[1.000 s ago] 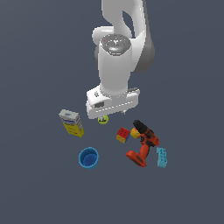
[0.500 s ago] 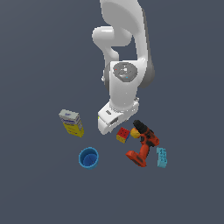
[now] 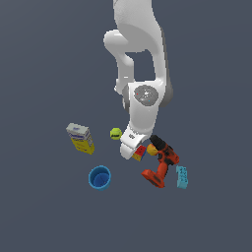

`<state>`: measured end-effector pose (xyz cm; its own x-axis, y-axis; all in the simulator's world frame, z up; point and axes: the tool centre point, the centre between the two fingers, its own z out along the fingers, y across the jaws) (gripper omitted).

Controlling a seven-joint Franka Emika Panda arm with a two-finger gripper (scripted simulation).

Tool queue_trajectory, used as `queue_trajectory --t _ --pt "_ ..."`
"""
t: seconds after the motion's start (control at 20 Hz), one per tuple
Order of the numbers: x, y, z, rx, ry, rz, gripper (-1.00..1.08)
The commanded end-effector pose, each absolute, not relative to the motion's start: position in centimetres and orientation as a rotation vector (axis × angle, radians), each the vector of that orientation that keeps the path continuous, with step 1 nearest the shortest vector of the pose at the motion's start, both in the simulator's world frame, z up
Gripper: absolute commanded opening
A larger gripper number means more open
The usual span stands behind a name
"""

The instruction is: Pick up a designated object from a clutter of objects.

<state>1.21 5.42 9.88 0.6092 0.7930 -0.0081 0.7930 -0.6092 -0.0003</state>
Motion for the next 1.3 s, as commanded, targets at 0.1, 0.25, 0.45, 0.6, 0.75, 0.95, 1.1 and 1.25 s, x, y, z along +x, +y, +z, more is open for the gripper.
queue_trajectory --t 0.1,0.25,0.45,0.6,0.75,0.95,1.1,1.25 --pt "1.1 6.0 8.7 2.775 1.47 -0.003 1.0" --pt "1.0 6.2 8.4 2.763 1.495 0.0 1.0" --pt "1.0 6.2 8.4 2.764 1.493 -0.002 1.0" --pt "1.0 6.2 7.9 2.764 1.494 -0.002 1.0" --pt "0.9 6.2 6.8 2.763 1.496 -0.001 1.0" --pt "0.9 6.2 4.7 2.761 1.499 -0.001 1.0" --pt "0.9 6.2 3.8 2.76 1.5 0.0 1.0" --pt "0.9 6.2 3.3 2.76 1.5 0.0 1.0"
